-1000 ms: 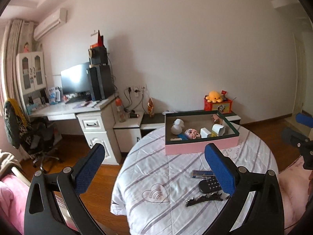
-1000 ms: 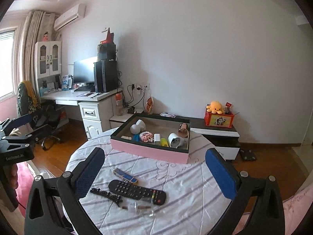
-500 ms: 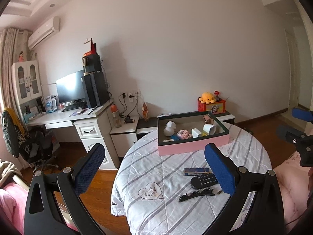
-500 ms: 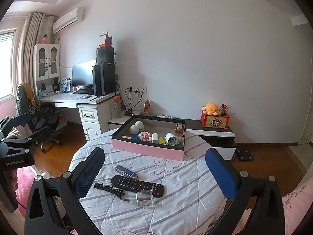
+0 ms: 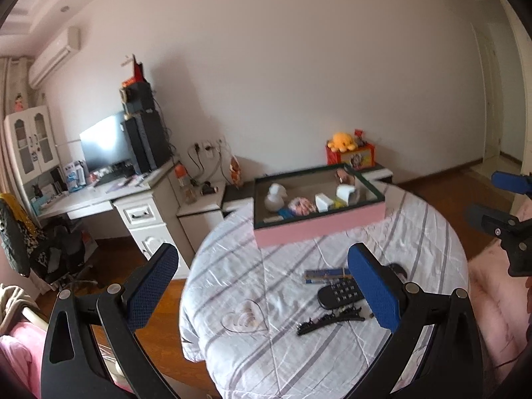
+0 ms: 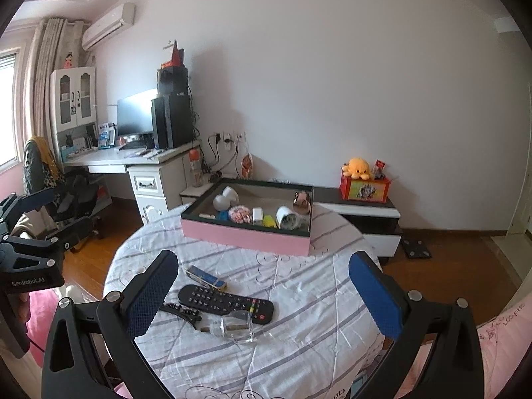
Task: Organize rigid objects
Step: 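Withdraw both tools from the box toward the remaining items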
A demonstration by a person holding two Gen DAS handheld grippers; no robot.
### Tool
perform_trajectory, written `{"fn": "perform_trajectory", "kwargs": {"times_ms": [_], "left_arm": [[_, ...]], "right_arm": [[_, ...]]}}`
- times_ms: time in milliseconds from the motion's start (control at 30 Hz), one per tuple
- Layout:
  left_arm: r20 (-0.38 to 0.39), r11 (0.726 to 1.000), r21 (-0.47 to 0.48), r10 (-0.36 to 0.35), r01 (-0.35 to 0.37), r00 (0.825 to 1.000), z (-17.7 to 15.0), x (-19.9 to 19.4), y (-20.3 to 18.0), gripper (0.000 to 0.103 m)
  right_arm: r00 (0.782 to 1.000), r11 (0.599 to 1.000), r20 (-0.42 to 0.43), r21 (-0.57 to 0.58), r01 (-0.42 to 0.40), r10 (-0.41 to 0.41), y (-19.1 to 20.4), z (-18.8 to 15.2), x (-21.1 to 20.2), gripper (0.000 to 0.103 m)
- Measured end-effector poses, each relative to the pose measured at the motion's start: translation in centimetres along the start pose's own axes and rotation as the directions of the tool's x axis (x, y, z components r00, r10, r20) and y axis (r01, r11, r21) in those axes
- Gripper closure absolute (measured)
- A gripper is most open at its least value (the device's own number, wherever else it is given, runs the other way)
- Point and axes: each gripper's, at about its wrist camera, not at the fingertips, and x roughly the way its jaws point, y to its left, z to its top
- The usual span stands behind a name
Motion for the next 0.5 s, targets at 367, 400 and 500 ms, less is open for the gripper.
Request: {"fn": "perform_trajectory", "kwargs": {"times_ms": [367,400,500], "left_arm": [[-0.314,0.988,0.024,-0.138,0.154,0.939,-6.7,9.7,-4.1,0.000],[-0.331,0.987,0.031,-0.140,0.159,0.933,-7.2,10.1,-4.5,0.000],[-0.378,0.984,0.032,-0.151,0.176,0.913,-8.5,11.8,-5.0,0.000]], "right_arm": [[0.975,0.999,-0.222,0.052,0.015,-0.003,-2.3,-5.6,6.9,0.000],[0.970,0.999,-0.242,0.053,0.007,0.006,-2.3,-6.1,7.4,0.000],[0.960,0.999,-0.279,0.046,-0.006,0.019,-1.8,-7.3,8.3,0.000]]}}
